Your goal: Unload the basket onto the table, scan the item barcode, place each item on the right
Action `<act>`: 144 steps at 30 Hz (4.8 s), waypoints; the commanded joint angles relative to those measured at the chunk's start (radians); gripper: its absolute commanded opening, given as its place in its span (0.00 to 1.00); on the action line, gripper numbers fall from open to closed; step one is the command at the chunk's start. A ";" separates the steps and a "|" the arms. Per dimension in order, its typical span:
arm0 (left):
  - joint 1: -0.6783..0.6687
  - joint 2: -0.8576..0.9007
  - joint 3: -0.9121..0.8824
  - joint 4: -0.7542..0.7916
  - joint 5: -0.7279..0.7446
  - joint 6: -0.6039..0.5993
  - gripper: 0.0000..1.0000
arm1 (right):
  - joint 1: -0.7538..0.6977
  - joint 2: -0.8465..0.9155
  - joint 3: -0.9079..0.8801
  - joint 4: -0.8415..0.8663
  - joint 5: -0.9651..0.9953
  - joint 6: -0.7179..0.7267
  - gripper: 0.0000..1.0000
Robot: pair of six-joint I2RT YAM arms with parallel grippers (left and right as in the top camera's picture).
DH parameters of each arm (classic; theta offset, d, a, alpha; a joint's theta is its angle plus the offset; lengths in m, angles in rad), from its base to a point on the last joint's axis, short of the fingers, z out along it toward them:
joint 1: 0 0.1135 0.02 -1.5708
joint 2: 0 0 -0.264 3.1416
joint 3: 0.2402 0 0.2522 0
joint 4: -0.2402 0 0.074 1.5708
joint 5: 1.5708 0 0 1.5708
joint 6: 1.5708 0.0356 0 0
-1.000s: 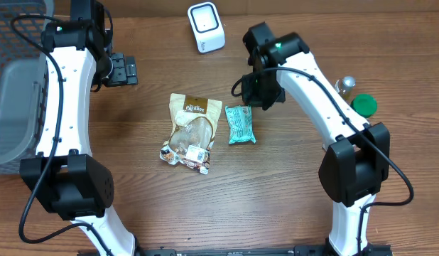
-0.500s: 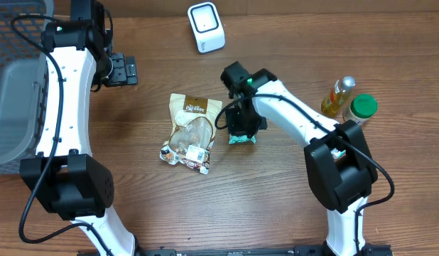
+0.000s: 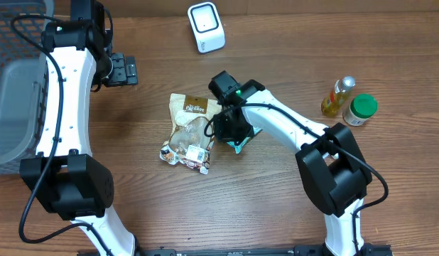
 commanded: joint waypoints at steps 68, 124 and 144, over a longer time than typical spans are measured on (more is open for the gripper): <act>-0.007 -0.003 0.016 0.002 -0.005 0.011 0.99 | -0.130 -0.017 -0.107 0.136 0.077 0.011 0.25; -0.007 -0.003 0.016 0.002 -0.005 0.011 1.00 | -0.096 -0.018 0.008 -0.327 -0.161 -0.100 0.10; -0.007 -0.003 0.016 0.002 -0.005 0.011 1.00 | -0.046 -0.017 -0.136 0.100 -0.117 -0.092 0.09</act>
